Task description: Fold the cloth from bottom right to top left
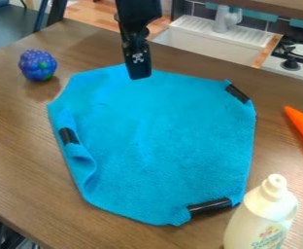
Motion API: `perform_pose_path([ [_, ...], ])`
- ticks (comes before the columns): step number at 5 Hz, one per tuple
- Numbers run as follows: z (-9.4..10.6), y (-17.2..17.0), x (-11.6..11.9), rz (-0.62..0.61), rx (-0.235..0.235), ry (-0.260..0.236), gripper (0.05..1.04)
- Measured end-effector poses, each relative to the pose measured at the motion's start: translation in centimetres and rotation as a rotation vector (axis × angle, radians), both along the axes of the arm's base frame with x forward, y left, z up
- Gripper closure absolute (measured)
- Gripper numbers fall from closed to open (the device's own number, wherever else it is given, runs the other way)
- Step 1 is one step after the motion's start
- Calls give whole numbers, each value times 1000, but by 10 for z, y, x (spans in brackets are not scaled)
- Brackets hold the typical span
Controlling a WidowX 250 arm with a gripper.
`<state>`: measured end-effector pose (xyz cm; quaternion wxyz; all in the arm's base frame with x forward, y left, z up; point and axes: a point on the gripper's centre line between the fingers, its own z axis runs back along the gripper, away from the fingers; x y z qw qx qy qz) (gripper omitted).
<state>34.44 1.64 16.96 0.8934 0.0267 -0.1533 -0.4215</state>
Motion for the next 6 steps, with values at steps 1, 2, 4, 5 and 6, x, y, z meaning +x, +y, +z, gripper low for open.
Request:
perform_pose_path([
  [1, -9, -1, -1, 2, -8, 29, 83],
  [2, -26, -16, -9, -24, -39, 69, 83],
  [4, -35, -57, -33, -111, -85, 105, 83],
  [5, -42, -72, -43, -133, -88, 114, 83],
  [6, -53, -85, -50, -157, -74, 110, 83],
])
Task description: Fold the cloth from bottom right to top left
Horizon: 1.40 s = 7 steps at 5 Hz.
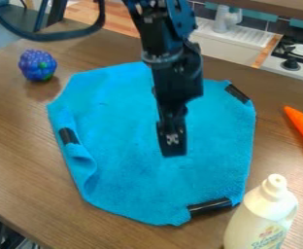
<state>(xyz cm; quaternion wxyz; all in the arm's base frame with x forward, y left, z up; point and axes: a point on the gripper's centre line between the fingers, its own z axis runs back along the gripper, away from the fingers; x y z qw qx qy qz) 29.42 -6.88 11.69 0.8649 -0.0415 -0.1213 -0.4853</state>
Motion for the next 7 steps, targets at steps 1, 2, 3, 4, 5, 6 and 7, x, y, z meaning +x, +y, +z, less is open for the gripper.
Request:
perform_pose_path([
  [1, -11, -10, -9, -19, 2, 11, 83],
  [2, -10, -20, -15, -25, -8, -8, 83],
  [3, -10, -35, -19, -34, -17, -14, 83],
  [4, -11, -45, -25, -43, -23, -15, 83],
  [5, -14, -51, -28, -40, -23, -21, 83],
  [6, -21, -56, -34, -41, -17, -23, 83],
  [7, -23, -56, -33, -7, -18, -31, 83],
])
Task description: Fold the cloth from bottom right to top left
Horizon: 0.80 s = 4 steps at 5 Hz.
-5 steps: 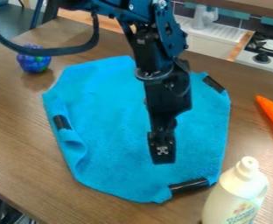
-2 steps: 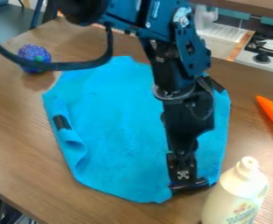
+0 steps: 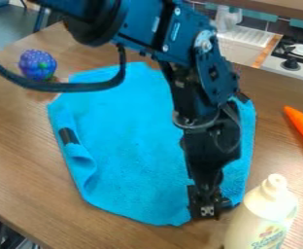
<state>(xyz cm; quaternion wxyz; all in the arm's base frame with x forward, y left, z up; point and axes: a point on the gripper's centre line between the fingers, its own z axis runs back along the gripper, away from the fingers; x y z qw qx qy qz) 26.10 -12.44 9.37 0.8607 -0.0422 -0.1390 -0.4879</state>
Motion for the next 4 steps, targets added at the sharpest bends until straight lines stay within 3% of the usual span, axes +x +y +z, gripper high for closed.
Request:
perform_pose_path([
  [1, 0, 0, 3, 24, -3, -12, 95],
  [2, -5, 2, 3, 52, 13, -19, 198],
  [4, -12, 9, 2, 120, 33, -25, 780],
])
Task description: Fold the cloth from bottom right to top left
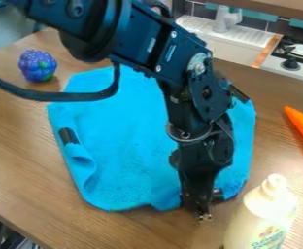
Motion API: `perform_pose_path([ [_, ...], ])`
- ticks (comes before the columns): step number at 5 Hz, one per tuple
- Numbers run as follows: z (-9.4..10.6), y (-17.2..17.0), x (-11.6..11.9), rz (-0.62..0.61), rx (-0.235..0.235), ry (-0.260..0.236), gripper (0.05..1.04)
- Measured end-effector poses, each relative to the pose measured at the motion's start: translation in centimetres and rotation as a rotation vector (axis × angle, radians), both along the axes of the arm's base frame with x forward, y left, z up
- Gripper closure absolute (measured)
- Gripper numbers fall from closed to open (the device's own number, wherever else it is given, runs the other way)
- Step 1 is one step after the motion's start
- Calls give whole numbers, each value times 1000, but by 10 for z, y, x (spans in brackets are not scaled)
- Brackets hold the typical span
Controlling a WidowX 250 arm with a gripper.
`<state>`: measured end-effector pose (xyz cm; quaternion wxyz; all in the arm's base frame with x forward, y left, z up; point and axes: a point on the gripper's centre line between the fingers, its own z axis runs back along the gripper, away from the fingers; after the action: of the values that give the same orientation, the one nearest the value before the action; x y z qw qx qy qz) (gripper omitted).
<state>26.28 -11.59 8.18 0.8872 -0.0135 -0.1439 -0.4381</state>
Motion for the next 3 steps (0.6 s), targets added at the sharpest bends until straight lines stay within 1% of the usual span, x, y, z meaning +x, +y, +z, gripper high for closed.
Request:
perform_pose_path([
  [1, 2, 3, 0, 22, -7, 8, 953],
  [2, 27, 10, 6, 32, -51, -19, 1014],
  [3, 48, 22, 15, 45, -58, -15, 1020],
])
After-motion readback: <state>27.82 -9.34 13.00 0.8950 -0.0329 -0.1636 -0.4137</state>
